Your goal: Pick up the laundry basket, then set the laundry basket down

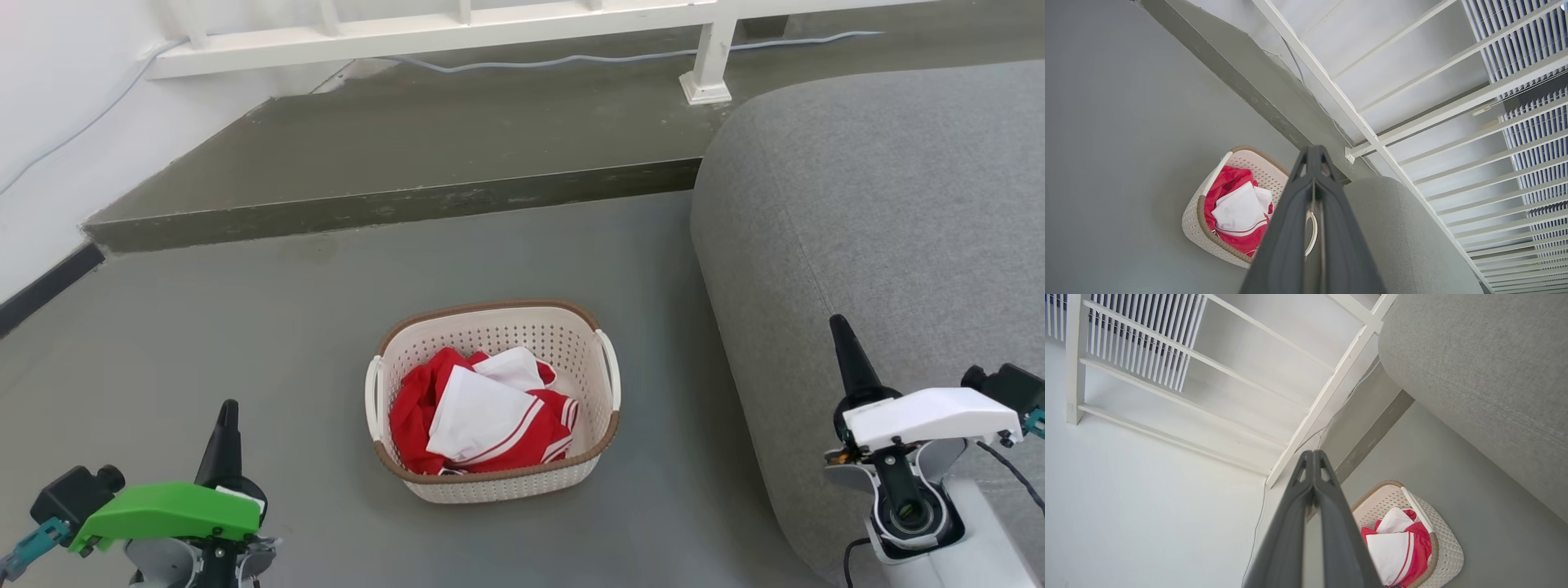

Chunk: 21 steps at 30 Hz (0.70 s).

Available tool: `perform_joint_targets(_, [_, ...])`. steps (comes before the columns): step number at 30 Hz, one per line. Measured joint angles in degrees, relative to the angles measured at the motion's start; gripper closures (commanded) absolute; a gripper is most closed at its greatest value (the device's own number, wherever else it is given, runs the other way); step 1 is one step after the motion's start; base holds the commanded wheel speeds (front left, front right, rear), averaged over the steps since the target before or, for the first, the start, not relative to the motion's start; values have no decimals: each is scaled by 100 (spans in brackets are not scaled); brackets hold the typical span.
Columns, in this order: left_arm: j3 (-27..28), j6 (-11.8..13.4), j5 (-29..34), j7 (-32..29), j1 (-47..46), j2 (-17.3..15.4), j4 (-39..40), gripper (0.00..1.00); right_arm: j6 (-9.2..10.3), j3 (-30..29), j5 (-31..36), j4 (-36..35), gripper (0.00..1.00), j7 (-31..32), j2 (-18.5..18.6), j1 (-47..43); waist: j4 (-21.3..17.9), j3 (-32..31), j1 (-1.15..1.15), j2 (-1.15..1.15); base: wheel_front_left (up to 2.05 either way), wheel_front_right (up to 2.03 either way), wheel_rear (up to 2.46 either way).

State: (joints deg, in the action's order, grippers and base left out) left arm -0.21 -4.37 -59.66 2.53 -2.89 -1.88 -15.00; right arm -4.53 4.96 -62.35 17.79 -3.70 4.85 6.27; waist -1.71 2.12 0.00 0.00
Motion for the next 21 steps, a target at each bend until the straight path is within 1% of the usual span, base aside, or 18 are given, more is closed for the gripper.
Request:
perform_joint_targets(15, [167,-75,-1055,-304,-5,0,-30,100,-52,-365,-1013,-38,100,283,-55,-59,58,-66,0,0,0,0,0])
perform_joint_targets(18, [196,-94,-1239,-358,-7,0,-34,100,-99,-441,-1223,-46,100,353,-66,-60,69,-79,0,0,0,0,0])
perform_joint_targets(21, [220,-119,-1484,-416,-8,0,-41,100,-101,-510,-1430,-51,100,401,-80,-61,80,-93,0,0,0,0,0])
